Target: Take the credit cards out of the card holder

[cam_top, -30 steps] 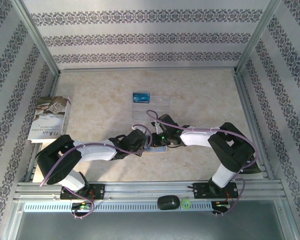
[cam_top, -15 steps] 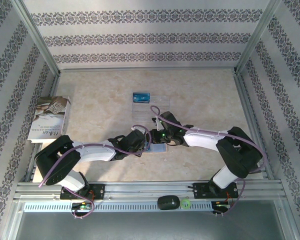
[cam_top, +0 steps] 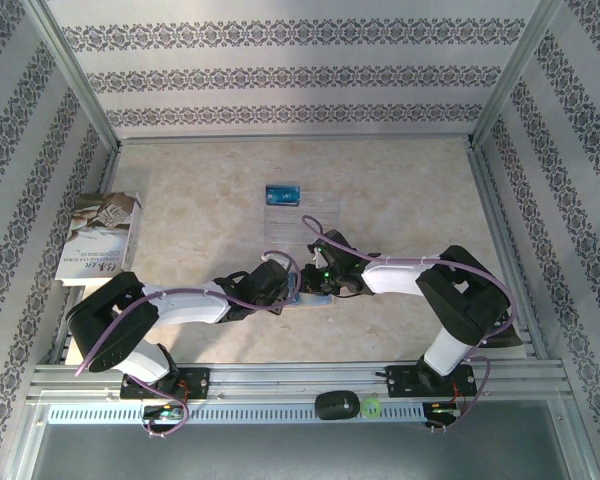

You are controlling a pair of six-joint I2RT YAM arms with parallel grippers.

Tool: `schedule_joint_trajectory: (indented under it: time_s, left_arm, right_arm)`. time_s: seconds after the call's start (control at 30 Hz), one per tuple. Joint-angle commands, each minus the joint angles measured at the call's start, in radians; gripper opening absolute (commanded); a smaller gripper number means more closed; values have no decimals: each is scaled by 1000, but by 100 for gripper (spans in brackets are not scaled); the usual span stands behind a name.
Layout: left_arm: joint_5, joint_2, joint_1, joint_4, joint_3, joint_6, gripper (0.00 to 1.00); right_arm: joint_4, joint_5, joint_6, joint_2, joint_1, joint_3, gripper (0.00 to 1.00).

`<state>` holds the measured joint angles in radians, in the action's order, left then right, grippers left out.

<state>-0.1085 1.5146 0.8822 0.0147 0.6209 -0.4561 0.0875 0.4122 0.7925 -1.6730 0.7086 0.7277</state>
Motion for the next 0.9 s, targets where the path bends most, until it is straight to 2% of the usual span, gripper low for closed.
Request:
schedule_joint_trajectory:
  time_s: [0.0, 0.27, 0.6, 0.8, 0.87]
  left_arm:
    - [24, 6, -6, -76, -34, -3, 25]
    - [35, 14, -9, -66, -33, -1, 27]
    - [61, 40, -11, -44, -33, -4, 28]
    - [55, 28, -14, -49, -33, -5, 30]
    - [53, 19, -18, -47, -42, -9, 31]
  right_arm:
    - [-8, -15, 22, -4, -8, -10, 18]
    - [-5, 18, 12, -38, -5, 9, 17]
    - [45, 82, 17, -82, -3, 21, 22]
    - [-4, 7, -4, -74, -4, 15, 2]
    - [-24, -39, -17, -42, -3, 4, 0]
